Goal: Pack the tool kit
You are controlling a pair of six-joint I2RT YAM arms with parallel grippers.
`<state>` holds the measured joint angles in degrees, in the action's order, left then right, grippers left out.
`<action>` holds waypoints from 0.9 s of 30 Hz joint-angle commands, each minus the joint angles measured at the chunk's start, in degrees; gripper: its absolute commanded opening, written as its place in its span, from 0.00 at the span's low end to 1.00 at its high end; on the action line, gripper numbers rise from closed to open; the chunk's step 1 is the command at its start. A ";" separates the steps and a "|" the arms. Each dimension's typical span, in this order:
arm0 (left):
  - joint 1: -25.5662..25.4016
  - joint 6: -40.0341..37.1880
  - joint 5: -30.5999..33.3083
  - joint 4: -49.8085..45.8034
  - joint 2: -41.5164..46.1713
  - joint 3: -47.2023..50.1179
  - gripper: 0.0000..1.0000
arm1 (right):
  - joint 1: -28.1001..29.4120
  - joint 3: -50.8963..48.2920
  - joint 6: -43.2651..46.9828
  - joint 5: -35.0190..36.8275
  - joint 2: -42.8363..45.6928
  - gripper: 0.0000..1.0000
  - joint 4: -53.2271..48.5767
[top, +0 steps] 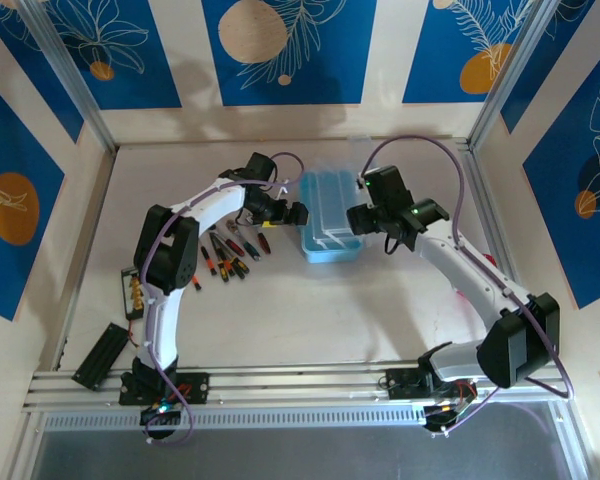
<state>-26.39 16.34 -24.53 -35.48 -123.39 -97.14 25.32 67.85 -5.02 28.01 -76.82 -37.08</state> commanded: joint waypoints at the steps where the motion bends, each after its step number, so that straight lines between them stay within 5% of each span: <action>1: -0.46 -1.02 1.02 -2.22 -1.50 -0.95 1.00 | -3.11 -1.18 -0.33 -2.56 3.05 0.77 -0.75; 13: -0.66 -1.02 0.12 -2.22 -2.02 -1.47 1.00 | -13.25 -6.37 -3.76 -14.23 6.68 0.73 1.91; 27: -1.11 -0.36 -0.85 -1.69 -2.82 -2.07 1.00 | -17.28 -7.15 -4.80 -16.15 4.85 0.61 2.45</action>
<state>-26.89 16.36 -24.58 -35.86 -124.75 -97.45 8.93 61.25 -9.17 14.13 -71.55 -36.18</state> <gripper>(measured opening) 0.998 0.613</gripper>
